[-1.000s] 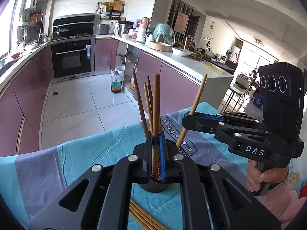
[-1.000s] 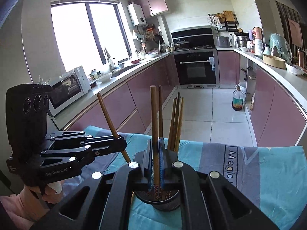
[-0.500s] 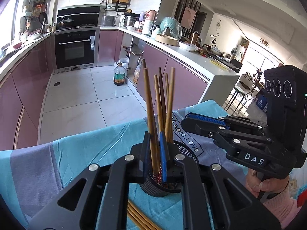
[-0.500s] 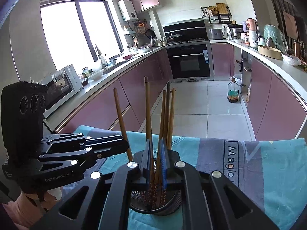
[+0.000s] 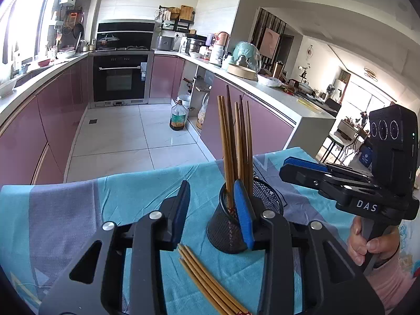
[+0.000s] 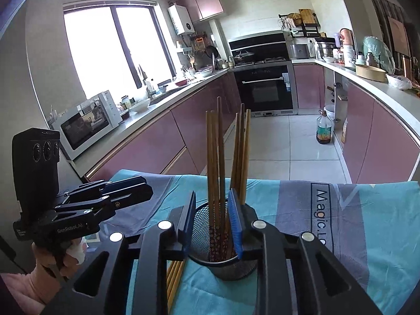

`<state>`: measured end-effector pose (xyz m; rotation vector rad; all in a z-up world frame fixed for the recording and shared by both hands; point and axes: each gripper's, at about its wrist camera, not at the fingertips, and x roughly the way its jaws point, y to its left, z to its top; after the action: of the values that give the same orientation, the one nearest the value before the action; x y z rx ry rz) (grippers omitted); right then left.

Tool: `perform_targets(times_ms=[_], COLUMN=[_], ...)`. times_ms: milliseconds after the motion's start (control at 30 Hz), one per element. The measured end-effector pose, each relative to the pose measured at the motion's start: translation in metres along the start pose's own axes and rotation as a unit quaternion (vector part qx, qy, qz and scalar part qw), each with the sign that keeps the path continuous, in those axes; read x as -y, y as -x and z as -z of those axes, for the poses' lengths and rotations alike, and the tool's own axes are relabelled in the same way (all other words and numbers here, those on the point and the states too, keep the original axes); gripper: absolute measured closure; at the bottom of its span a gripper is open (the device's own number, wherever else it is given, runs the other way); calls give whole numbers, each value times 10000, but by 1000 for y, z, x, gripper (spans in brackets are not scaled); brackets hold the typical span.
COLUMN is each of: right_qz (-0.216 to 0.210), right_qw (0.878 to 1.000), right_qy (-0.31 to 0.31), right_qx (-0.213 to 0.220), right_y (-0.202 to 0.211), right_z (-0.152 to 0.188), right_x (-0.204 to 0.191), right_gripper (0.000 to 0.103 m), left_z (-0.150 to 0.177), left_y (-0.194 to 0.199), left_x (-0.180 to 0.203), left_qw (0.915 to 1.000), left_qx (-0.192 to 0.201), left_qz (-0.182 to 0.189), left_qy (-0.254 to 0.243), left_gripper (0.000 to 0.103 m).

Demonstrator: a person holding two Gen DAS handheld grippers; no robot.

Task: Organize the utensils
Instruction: 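Open both tools to release the chopsticks in the cup and withdraw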

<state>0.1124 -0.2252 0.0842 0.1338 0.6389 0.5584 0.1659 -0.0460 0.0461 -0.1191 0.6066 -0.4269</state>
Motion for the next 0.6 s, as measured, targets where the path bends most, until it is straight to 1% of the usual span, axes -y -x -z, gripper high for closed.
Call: perform_targets(times_ms=[100,133,167,233,267,367,433,533,600], right_qz=[-151,-210,-250,-320,-316,-368,-383,-296,-232], right_qw=[9997,9994,9991,9984,9981,9962,9944,9916,9902], right_qy=[200,269,329,411,437,443,391,311,286], right_qx=[6,-14,-57,-201,-286,-659,-905,-1222,-1350], right_y=[9,12,12,10,7,-7,-18,-32,-39], right_z=[12,17,24,36,43,66,81,100,107], right_x=[-13,-18,-23,-31,-34,-41,-43,-45,-46], right_gripper=[74,72,69,65,65,65,65,65,65], left_z=[12,17,22,34,40,61,74,95,106], left_y=[14,18,22,28,29,30,27,16,9], left_x=[-7,-9,-11,-16,-17,-23,-26,-25,-24], left_qw=[9999,9998,9997,9996,9995,9993,9988,9976,9966], left_qx=[95,113,117,86,53,-146,-317,-574,-698], left_qz=[-138,-179,-209,-278,-308,-352,-357,-352,-392], left_qy=[-33,-36,-27,-12,9,65,106,177,182], left_gripper=[60,57,53,49,47,46,44,44,44])
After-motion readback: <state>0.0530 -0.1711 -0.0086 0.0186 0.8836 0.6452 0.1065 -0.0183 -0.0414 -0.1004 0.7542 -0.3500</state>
